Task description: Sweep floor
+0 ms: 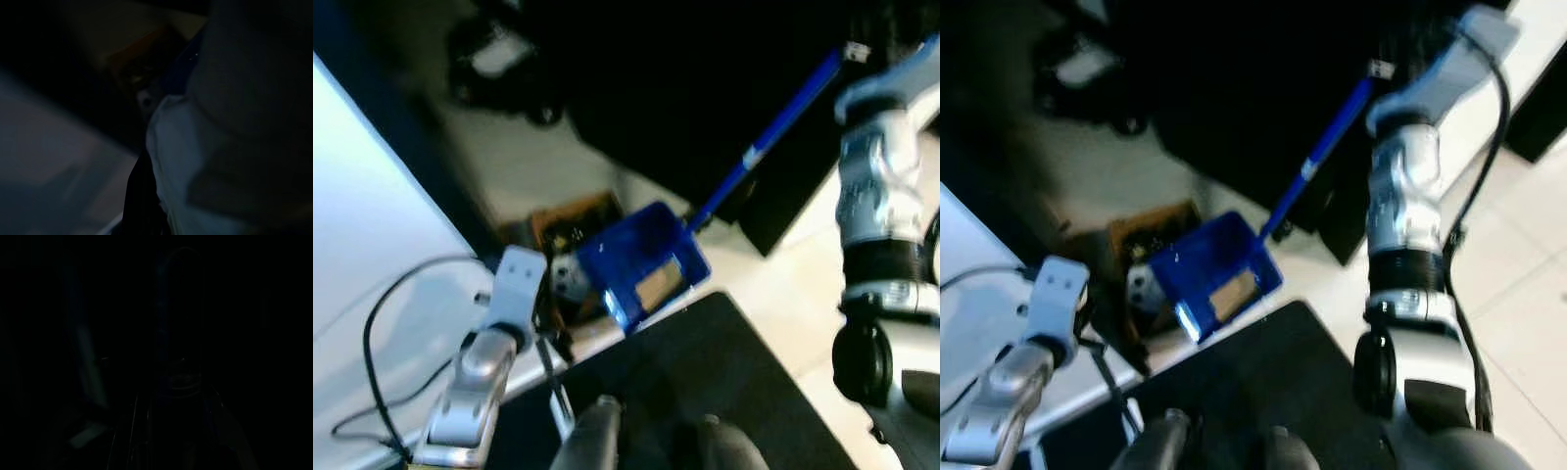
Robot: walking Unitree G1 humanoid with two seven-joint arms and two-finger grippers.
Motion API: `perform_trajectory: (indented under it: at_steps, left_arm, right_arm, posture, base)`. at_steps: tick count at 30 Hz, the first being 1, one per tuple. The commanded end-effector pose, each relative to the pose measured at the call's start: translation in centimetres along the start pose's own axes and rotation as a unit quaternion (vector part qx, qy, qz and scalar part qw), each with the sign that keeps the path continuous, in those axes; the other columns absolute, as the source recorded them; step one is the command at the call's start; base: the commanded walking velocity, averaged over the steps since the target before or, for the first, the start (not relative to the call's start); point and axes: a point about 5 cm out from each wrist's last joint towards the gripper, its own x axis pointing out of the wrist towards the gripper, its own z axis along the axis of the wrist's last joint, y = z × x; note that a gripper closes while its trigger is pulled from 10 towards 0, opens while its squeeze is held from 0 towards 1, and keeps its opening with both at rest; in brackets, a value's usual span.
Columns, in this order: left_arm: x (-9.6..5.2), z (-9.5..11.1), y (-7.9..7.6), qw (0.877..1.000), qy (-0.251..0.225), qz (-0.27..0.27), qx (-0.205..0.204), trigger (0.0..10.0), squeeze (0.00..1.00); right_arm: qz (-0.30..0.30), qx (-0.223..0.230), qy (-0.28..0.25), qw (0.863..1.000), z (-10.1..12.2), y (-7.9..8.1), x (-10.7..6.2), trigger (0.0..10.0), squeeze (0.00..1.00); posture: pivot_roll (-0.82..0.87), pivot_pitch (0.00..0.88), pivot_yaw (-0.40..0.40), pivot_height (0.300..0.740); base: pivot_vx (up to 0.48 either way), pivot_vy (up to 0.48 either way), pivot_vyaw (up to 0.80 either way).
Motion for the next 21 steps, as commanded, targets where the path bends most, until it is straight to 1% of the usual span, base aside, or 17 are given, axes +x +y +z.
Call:
perform_trajectory:
  at_steps: [1,11,17,21]
  left_arm:
    - [-0.03,-0.14,0.0,1.0,0.004,-0.001,0.004,10.0,0.0]
    - [0.19,0.02,0.13,1.0,0.005,0.001,0.005,10.0,0.0]
    - [0.39,0.24,0.25,1.0,0.004,0.002,0.006,10.0,0.0]
    - [0.45,0.39,0.33,1.0,0.002,0.002,0.006,10.0,0.0]
  right_arm:
    - [-0.003,0.001,-0.027,1.0,1.04,-0.1,0.31,10.0,0.0]
    - [-0.012,-0.007,-0.029,0.999,1.22,-0.52,0.35,10.0,0.0]
    - [-0.011,-0.026,-0.018,0.999,0.86,-0.66,0.37,10.0,0.0]
    - [-0.012,-0.027,-0.016,0.999,0.77,-0.64,0.37,10.0,0.0]
  posture:
    - [0.07,0.104,-0.019,0.74]
    - [0.07,0.103,-0.015,0.74]
    - [0.07,0.103,-0.014,0.74]
    - [0.07,0.103,-0.014,0.74]
  base:
    - [0.0,0.0,0.8]
    - [0.0,0.0,0.79]
    - [0.0,0.0,0.0]
    - [0.0,0.0,0.0]
